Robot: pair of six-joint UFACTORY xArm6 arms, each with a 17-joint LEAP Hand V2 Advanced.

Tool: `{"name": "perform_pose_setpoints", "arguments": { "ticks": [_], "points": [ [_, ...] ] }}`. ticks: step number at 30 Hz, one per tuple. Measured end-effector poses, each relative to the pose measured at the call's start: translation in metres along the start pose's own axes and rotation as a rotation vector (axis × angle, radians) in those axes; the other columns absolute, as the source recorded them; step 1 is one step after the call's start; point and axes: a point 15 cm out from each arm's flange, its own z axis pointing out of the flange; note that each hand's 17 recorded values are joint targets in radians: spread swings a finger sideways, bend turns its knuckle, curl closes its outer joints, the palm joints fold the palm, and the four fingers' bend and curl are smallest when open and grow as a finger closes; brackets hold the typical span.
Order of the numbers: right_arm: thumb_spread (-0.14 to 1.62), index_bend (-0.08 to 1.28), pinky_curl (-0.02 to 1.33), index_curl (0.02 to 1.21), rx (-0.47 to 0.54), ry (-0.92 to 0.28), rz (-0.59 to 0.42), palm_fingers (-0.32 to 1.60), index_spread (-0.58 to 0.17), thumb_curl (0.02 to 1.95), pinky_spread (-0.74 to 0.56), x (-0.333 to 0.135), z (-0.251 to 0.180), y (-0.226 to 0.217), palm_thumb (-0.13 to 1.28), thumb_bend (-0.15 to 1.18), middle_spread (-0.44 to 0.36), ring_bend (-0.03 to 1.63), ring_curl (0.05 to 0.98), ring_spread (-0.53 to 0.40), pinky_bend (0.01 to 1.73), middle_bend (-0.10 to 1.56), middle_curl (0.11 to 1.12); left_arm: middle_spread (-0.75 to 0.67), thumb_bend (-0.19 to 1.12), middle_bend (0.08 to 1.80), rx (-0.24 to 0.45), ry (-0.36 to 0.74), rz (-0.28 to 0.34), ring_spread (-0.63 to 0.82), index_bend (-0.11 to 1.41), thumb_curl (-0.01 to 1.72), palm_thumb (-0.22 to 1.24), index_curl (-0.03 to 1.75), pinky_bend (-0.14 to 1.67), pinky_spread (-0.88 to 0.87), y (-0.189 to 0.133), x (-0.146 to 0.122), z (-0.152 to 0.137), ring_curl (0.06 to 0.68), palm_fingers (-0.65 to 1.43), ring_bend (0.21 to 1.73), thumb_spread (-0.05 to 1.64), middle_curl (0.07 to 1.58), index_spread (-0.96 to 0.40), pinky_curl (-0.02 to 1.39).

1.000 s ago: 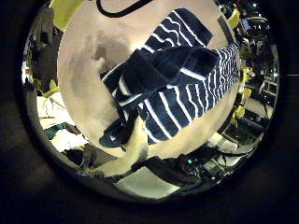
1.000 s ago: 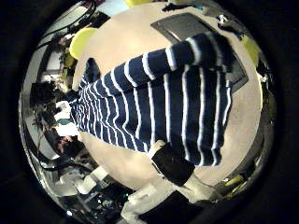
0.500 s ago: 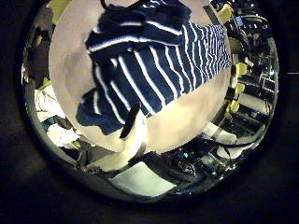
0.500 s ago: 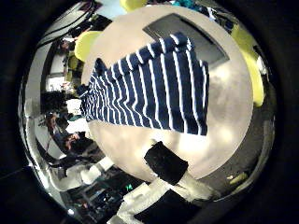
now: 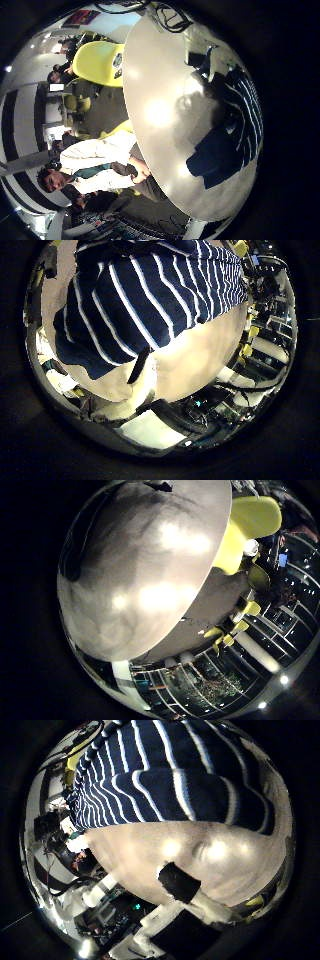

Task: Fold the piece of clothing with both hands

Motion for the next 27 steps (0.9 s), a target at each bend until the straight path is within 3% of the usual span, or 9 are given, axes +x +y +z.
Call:
{"name": "perform_pose_setpoints", "arguments": {
  "ticks": [3,4,5,6,8,12,16,21,27],
  "points": [
    [1.09,0.18,0.38,0.32,-0.006,0.020,-0.004,0.51,-0.370,0.35,0.31,0.000,0.001,0.000,0.56,0.00,-0.205,0.67,0.331,-0.080,0.41,0.37,0.39,0.09,-0.02,0.19,0.006,-0.001,-0.002,0.02,0.17,0.30,0.31,0.44,0.46,0.03,0.001,-0.001,-0.004,0.292,0.16,0.80,1.11,0.44,-0.05,0.51],
    [1.09,0.18,0.37,0.31,-0.006,0.025,-0.005,0.76,-0.383,0.37,0.20,0.001,0.001,0.000,0.62,0.02,-0.227,0.74,0.329,-0.136,0.47,0.43,0.41,0.09,-0.02,0.19,0.006,-0.001,-0.002,0.02,0.17,0.30,0.31,0.43,0.46,0.03,0.002,-0.001,-0.004,0.291,0.16,0.80,1.11,0.44,-0.05,0.51],
    [1.09,0.18,0.38,0.33,-0.007,0.026,-0.004,0.83,-0.386,0.37,0.13,0.001,0.001,0.000,0.63,0.01,-0.245,0.78,0.352,-0.176,0.50,0.47,0.43,0.09,-0.02,0.20,0.006,0.000,-0.003,0.02,0.17,0.30,0.31,0.43,0.46,0.04,0.002,-0.001,-0.004,0.289,0.17,0.79,1.11,0.44,-0.05,0.51],
    [1.08,0.20,0.39,0.33,-0.008,0.029,-0.004,1.10,-0.408,0.39,0.00,0.001,0.000,0.000,0.69,0.03,-0.273,0.85,0.363,-0.201,0.59,0.53,0.45,0.09,-0.02,0.19,0.005,0.002,-0.005,0.02,0.17,0.30,0.31,0.43,0.46,0.04,0.003,-0.001,-0.003,0.288,0.17,0.79,1.11,0.44,-0.05,0.50],
    [1.08,0.33,0.48,0.42,-0.004,0.030,-0.002,1.32,-0.434,0.41,-0.12,0.001,-0.002,0.001,0.76,0.04,-0.294,0.93,0.435,-0.222,0.74,0.69,0.54,0.09,-0.02,0.19,-0.004,0.006,-0.006,0.02,0.17,0.30,0.31,0.42,0.46,0.04,0.005,-0.003,-0.001,0.285,0.18,0.78,1.11,0.43,-0.05,0.50],
    [1.09,0.65,0.61,0.58,-0.009,0.022,0.012,1.32,-0.450,0.45,-0.17,0.007,0.001,0.011,0.88,0.07,-0.293,1.10,0.536,-0.249,0.99,0.88,0.66,0.09,-0.02,0.19,-0.024,0.016,-0.002,0.02,0.18,0.30,0.31,0.41,0.46,0.04,0.014,-0.001,0.004,0.281,0.18,0.78,1.11,0.42,-0.05,0.49],
    [1.13,0.86,0.71,0.71,0.011,0.006,0.058,1.19,-0.429,0.51,-0.18,0.030,0.004,0.030,0.97,0.10,-0.278,1.23,0.612,-0.257,1.13,1.05,0.76,0.07,-0.02,0.20,-0.045,0.027,0.009,0.01,0.18,0.29,0.31,0.41,0.44,0.03,0.030,0.002,0.011,0.276,0.22,0.77,1.11,0.42,-0.05,0.47],
    [1.15,1.00,0.82,0.82,0.036,-0.016,0.125,1.07,-0.390,0.56,-0.18,0.066,0.007,0.059,1.00,0.09,-0.255,1.32,0.681,-0.258,1.21,1.17,0.84,0.06,-0.02,0.20,-0.093,0.040,0.016,0.00,0.18,0.29,0.31,0.40,0.42,0.03,0.056,0.005,0.023,0.271,0.24,0.76,1.12,0.42,-0.06,0.47],
    [1.16,1.06,0.91,0.88,0.095,-0.024,0.180,1.00,-0.358,0.60,-0.18,0.105,-0.013,0.085,1.00,0.07,-0.231,1.36,0.736,-0.256,1.24,1.23,0.89,0.06,-0.02,0.20,-0.105,0.056,0.012,-0.01,0.17,0.29,0.31,0.40,0.42,0.03,0.075,0.002,0.029,0.267,0.24,0.75,1.12,0.42,-0.06,0.46]
  ]
}}
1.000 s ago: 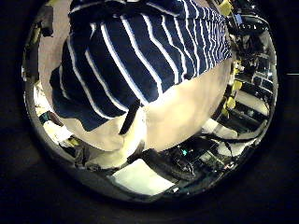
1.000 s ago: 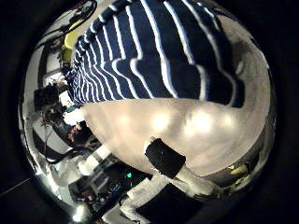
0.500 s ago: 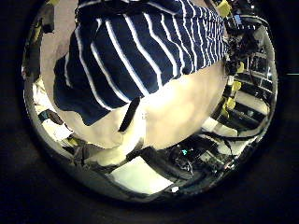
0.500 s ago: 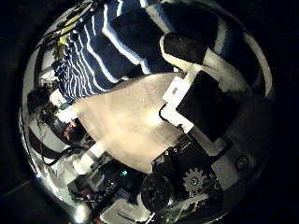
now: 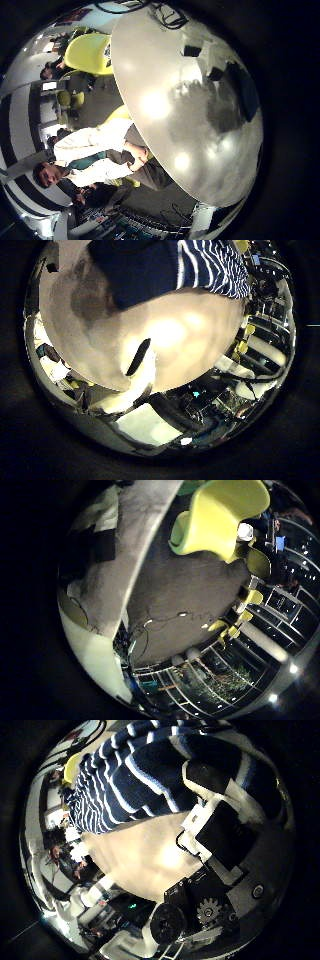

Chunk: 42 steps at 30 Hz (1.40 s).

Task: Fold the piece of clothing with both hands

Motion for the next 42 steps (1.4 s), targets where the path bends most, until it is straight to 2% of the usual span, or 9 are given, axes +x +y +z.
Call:
{"name": "perform_pose_setpoints", "arguments": {
  "ticks": [6,12,17,23,29,32,34,35,42],
  "points": [
    [1.17,1.08,0.98,0.91,0.192,0.029,0.013,0.97,-0.342,0.64,-0.18,0.003,-0.066,-0.008,1.01,0.05,-0.216,1.39,0.765,-0.253,1.24,1.26,0.92,0.06,-0.02,0.20,0.018,0.022,-0.027,-0.01,0.17,0.29,0.31,0.39,0.42,0.03,0.012,-0.016,-0.005,0.261,0.25,0.75,1.12,0.42,-0.06,0.45],
    [1.18,1.09,1.05,0.94,0.381,0.006,-0.134,0.95,-0.330,0.68,-0.18,-0.096,-0.145,-0.024,1.01,0.03,-0.204,1.40,0.785,-0.250,1.24,1.28,0.93,0.06,-0.02,0.20,0.026,0.046,-0.091,-0.01,0.17,0.29,0.31,0.38,0.43,0.03,0.029,-0.052,-0.005,0.261,0.25,0.75,1.12,0.41,-0.06,0.45],
    [1.19,1.10,1.09,0.95,0.441,0.027,-0.369,0.96,-0.321,0.70,-0.18,-0.220,-0.177,-0.026,1.01,0.01,-0.197,1.41,0.797,-0.249,1.22,1.29,0.94,0.06,-0.02,0.20,0.034,0.053,-0.125,-0.01,0.17,0.29,0.31,0.38,0.43,0.03,0.037,-0.067,-0.007,0.261,0.26,0.75,1.12,0.41,-0.06,0.45],
    [1.19,1.09,1.12,0.95,0.432,0.086,-0.647,0.96,-0.314,0.72,-0.18,-0.373,-0.166,-0.025,1.00,-0.01,-0.192,1.40,0.808,-0.248,1.21,1.29,0.94,0.05,-0.02,0.20,0.022,0.066,-0.146,-0.01,0.17,0.29,0.32,0.38,0.43,0.03,0.060,-0.073,0.001,0.259,0.26,0.75,1.12,0.41,-0.06,0.44],
    [1.20,1.06,1.13,0.95,0.371,0.153,-0.747,0.93,-0.312,0.70,-0.19,-0.445,-0.116,-0.051,0.91,-0.03,-0.190,1.38,0.811,-0.248,1.19,1.26,0.94,0.06,-0.02,0.20,0.025,0.074,-0.155,-0.01,0.18,0.29,0.32,0.38,0.43,0.03,0.076,-0.067,0.003,0.257,0.26,0.75,1.12,0.41,-0.07,0.44],
    [1.22,0.86,1.06,0.92,0.359,0.160,-0.769,0.79,-0.334,0.65,-0.25,-0.462,-0.104,-0.058,0.84,-0.03,-0.200,1.36,0.775,-0.245,1.15,1.20,0.90,0.06,-0.02,0.20,0.027,0.069,-0.162,-0.01,0.17,0.29,0.32,0.38,0.43,0.02,0.083,-0.069,0.001,0.256,0.26,0.75,1.12,0.41,-0.07,0.44],
    [1.22,0.52,1.02,0.84,0.357,0.161,-0.771,0.44,-0.355,0.61,-0.32,-0.463,-0.105,-0.058,0.79,-0.04,-0.206,1.36,0.758,-0.261,1.17,1.11,0.86,0.05,-0.02,0.20,0.027,0.072,-0.167,-0.01,0.17,0.29,0.32,0.37,0.43,0.02,0.087,-0.070,0.001,0.256,0.26,0.75,1.12,0.41,-0.07,0.43],
    [1.22,0.42,1.01,0.79,0.361,0.160,-0.773,0.12,-0.369,0.59,-0.30,-0.463,-0.108,-0.057,0.76,-0.04,-0.215,1.33,0.749,-0.260,1.14,0.94,0.81,0.06,-0.02,0.20,0.028,0.075,-0.168,-0.01,0.17,0.29,0.32,0.37,0.43,0.02,0.088,-0.070,0.001,0.256,0.26,0.75,1.12,0.41,-0.07,0.43],
    [1.18,0.24,0.89,0.54,0.447,0.136,-0.717,-0.09,-0.440,0.51,-0.05,-0.422,-0.163,-0.054,0.63,-0.04,-0.172,1.02,0.561,-0.138,1.00,0.45,0.55,0.05,-0.02,0.20,0.031,0.078,-0.158,-0.01,0.17,0.29,0.32,0.37,0.43,0.02,0.087,-0.061,0.000,0.255,0.27,0.74,1.12,0.41,-0.07,0.43]
  ]
}}
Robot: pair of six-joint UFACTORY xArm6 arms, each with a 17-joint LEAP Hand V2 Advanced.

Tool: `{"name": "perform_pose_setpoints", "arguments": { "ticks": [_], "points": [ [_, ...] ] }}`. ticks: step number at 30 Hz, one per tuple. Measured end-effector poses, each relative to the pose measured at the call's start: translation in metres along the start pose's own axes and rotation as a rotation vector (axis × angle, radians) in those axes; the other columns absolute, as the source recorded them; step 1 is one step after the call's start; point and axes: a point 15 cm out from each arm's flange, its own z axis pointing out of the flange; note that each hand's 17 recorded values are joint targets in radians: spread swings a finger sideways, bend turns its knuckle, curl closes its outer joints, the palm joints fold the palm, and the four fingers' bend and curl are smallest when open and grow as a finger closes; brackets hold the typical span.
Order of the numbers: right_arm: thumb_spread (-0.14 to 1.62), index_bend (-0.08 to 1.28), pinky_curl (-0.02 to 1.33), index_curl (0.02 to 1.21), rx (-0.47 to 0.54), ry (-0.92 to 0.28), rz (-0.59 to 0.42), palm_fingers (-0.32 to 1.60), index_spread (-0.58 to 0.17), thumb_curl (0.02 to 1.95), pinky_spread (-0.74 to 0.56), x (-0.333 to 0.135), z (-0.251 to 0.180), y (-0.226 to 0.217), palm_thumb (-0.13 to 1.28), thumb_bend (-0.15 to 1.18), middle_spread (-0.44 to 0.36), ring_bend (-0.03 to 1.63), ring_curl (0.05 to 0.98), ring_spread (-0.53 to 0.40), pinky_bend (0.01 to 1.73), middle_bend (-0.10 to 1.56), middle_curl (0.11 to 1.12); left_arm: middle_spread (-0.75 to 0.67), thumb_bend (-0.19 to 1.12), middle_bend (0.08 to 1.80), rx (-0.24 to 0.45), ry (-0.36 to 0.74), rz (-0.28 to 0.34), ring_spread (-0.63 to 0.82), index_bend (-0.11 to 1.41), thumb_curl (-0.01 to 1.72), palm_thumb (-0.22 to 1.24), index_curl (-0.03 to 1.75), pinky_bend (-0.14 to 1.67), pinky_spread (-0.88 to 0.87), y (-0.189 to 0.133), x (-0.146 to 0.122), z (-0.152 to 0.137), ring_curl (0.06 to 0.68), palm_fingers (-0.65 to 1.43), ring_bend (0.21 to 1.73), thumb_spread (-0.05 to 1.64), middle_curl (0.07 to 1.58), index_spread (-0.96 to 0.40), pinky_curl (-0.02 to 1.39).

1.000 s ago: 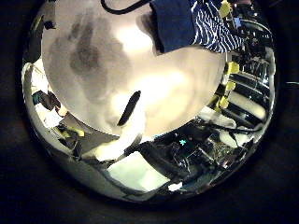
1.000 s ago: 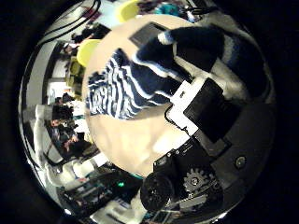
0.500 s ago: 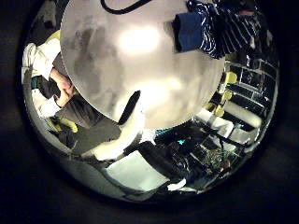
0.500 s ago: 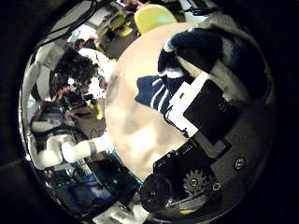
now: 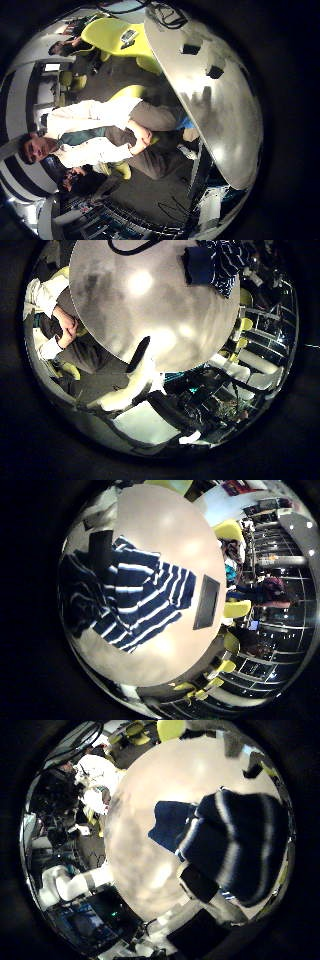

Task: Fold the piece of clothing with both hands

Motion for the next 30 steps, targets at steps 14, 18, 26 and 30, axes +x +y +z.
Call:
{"name": "perform_pose_setpoints", "arguments": {
  "ticks": [14,18,26,30],
  "points": [
    [1.21,0.25,0.68,0.44,-0.045,-0.138,0.215,0.23,-0.430,0.42,0.35,0.069,-0.075,0.105,0.61,0.00,-0.195,0.84,0.404,-0.031,0.70,0.36,0.43,0.04,-0.02,0.20,0.007,-0.004,0.040,-0.01,0.18,0.29,0.31,0.37,0.44,0.01,0.000,0.057,-0.032,0.253,0.28,0.75,1.12,0.41,-0.07,0.43],
    [1.26,0.25,0.63,0.44,-0.102,-0.155,0.263,0.26,-0.424,0.41,0.39,0.088,-0.075,0.138,0.65,-0.01,-0.180,0.82,0.390,-0.055,0.61,0.38,0.42,0.04,-0.02,0.20,-0.017,0.006,0.031,-0.01,0.18,0.29,0.31,0.37,0.44,0.01,0.011,0.071,-0.044,0.251,0.28,0.75,1.12,0.41,-0.07,0.42],
    [1.31,0.21,0.57,0.42,-0.274,-0.217,0.300,0.29,-0.410,0.39,0.42,0.084,-0.073,0.193,0.65,-0.02,-0.104,0.80,0.362,-0.060,0.54,0.35,0.41,0.04,-0.02,0.19,-0.067,0.048,0.055,-0.01,0.18,0.29,0.31,0.38,0.44,0.01,0.030,0.091,-0.059,0.250,0.28,0.76,1.12,0.40,-0.07,0.42],
    [1.32,0.20,0.55,0.42,-0.380,-0.267,0.306,0.29,-0.408,0.37,0.42,0.071,-0.074,0.219,0.62,-0.02,-0.071,0.77,0.344,-0.046,0.51,0.34,0.40,0.04,-0.02,0.20,-0.077,0.032,0.086,-0.01,0.17,0.29,0.31,0.37,0.45,0.02,0.040,0.095,-0.063,0.251,0.27,0.76,1.12,0.40,-0.07,0.42]
  ]
}}
